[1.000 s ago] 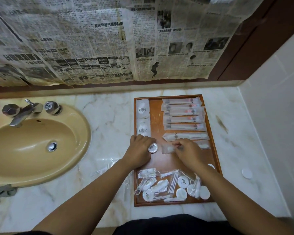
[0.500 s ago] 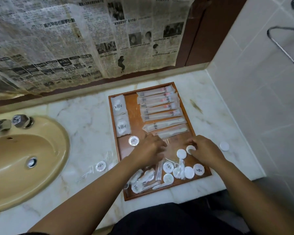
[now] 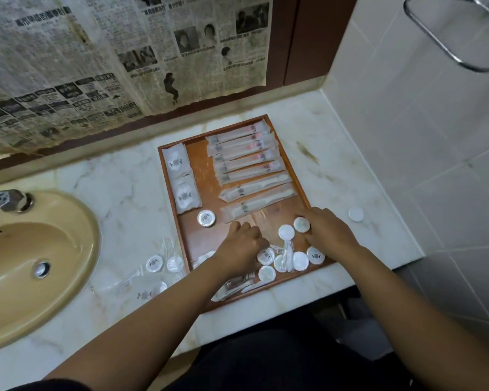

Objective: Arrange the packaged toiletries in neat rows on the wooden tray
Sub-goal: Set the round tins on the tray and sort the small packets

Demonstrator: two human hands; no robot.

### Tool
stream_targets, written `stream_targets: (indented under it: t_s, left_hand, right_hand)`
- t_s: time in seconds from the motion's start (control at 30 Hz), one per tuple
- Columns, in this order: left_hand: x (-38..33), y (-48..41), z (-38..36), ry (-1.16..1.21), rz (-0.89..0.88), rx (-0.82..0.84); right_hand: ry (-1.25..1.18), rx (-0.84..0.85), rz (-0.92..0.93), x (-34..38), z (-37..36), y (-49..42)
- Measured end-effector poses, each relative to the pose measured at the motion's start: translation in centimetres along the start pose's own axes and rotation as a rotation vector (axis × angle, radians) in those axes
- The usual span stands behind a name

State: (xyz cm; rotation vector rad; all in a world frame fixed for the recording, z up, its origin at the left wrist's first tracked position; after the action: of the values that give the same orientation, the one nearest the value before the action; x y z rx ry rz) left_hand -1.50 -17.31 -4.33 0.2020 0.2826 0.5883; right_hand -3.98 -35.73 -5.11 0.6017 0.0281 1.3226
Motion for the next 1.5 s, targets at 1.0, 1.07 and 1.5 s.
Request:
stream_targets:
  t_s: [1.0, 1.07, 1.5]
  left_hand:
    - [0.2, 0.6, 1.3, 0.138, -0.071, -0.112]
    - [1.4, 1.7, 2.4, 0.216, -0.028, -0.186]
    - [14.3, 17.9, 3.9, 0.383, 0.688, -0.55]
  right_hand:
    - [-0.047, -0.163, 0.094, 2.2, 3.4, 0.7]
    - [-0.097, -0.188, 0.14, 4.1, 4.0, 0.5]
    - [0.233, -0.21, 0.501, 23.6, -0.4, -5.1]
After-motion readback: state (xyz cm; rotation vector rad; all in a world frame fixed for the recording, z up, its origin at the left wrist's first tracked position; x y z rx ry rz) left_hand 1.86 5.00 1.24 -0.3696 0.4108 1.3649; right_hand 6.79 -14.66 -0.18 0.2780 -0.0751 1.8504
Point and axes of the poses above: each hand's wrist, its own y-axis away from the middle knuckle, its own z-axis out of the back of the hand, x = y × z, the point moved 9 cm from there along -y, towards the middle knuckle, and after that the axes turned 1 degree about x, right-handed, at the moved point
